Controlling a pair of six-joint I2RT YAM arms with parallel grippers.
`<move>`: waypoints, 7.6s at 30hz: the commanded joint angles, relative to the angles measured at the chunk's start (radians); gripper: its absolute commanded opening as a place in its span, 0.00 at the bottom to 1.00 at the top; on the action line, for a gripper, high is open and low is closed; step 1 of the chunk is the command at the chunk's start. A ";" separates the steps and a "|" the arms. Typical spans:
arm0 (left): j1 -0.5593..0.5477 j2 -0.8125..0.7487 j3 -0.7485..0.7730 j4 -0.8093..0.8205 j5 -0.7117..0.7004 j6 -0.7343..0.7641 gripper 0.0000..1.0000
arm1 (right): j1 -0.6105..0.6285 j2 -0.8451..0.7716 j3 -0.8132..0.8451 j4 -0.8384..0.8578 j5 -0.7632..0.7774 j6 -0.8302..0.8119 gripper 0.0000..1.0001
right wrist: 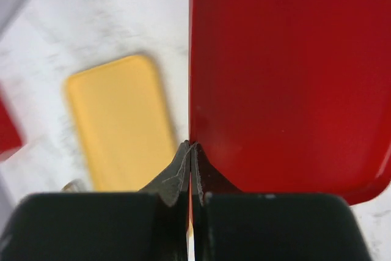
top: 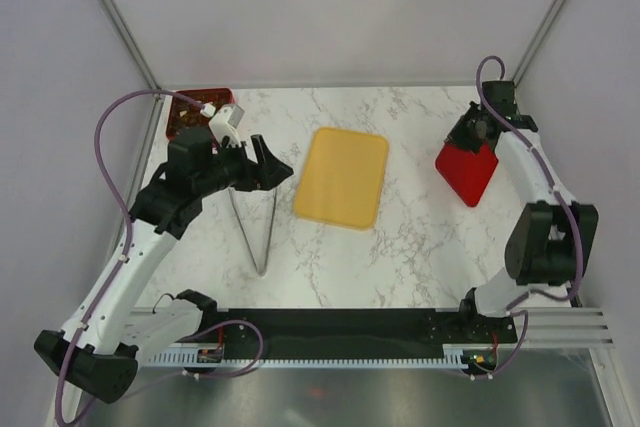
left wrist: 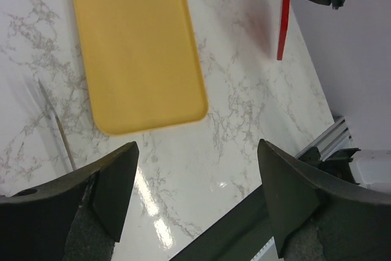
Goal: Pack the chocolate
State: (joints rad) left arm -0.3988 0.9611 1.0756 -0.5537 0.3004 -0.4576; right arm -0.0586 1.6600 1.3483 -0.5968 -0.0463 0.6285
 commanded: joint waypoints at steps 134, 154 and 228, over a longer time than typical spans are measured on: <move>0.307 0.899 0.711 -0.103 -0.346 0.184 0.57 | 0.186 -0.063 -0.213 1.474 -0.779 0.783 0.00; 0.371 1.222 0.886 -0.115 -0.445 0.301 0.41 | 0.186 -0.078 -0.221 1.422 -0.802 0.706 0.00; 0.732 0.915 0.337 0.477 0.637 -0.125 0.38 | 0.632 1.030 0.913 1.296 -0.549 0.777 0.12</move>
State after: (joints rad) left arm 0.3439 1.8446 1.3617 -0.0944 0.9001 -0.5648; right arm 0.5591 2.6358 2.1826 0.7658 -0.6079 1.4574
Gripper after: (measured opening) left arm 0.396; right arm 0.208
